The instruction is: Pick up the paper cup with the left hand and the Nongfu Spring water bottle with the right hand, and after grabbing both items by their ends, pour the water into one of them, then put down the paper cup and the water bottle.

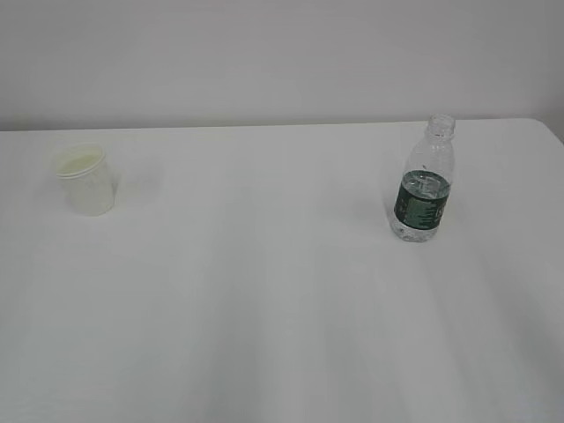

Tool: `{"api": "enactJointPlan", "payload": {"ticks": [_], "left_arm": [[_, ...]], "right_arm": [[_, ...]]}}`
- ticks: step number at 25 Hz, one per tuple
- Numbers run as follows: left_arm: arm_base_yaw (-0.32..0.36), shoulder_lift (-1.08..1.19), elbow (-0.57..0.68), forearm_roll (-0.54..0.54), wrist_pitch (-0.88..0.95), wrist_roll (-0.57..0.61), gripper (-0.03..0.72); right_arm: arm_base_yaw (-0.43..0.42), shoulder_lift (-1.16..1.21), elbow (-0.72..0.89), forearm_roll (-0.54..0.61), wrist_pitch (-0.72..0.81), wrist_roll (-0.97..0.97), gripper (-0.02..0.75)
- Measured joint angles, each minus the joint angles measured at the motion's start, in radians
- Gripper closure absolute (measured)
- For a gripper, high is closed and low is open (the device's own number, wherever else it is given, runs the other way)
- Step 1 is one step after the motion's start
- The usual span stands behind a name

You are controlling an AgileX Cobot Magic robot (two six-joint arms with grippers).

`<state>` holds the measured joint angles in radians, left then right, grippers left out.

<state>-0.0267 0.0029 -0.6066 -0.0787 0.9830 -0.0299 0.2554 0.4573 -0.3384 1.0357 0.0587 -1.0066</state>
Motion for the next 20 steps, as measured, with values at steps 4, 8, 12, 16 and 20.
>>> {"api": "enactJointPlan", "payload": {"ticks": [4, 8, 12, 16, 20], "left_arm": [[0.0, 0.0, 0.056, -0.01, -0.008, 0.002, 0.175], [0.0, 0.0, 0.06, -0.019, -0.033, 0.002, 0.175], [0.0, 0.0, 0.068, -0.019, -0.045, 0.002, 0.178], [0.0, 0.0, 0.078, -0.019, -0.072, 0.003, 0.197], [0.0, 0.0, 0.086, -0.019, -0.09, 0.004, 0.204]], "right_arm": [[0.001, 0.0, 0.0, 0.004, -0.025, -0.082, 0.145], [0.001, 0.0, 0.0, 0.006, -0.033, -0.103, 0.145], [0.001, 0.0, 0.0, 0.006, -0.033, -0.119, 0.146], [0.001, 0.0, 0.0, 0.006, -0.037, -0.125, 0.146], [0.001, 0.0, 0.0, 0.006, -0.04, -0.127, 0.146]]}}
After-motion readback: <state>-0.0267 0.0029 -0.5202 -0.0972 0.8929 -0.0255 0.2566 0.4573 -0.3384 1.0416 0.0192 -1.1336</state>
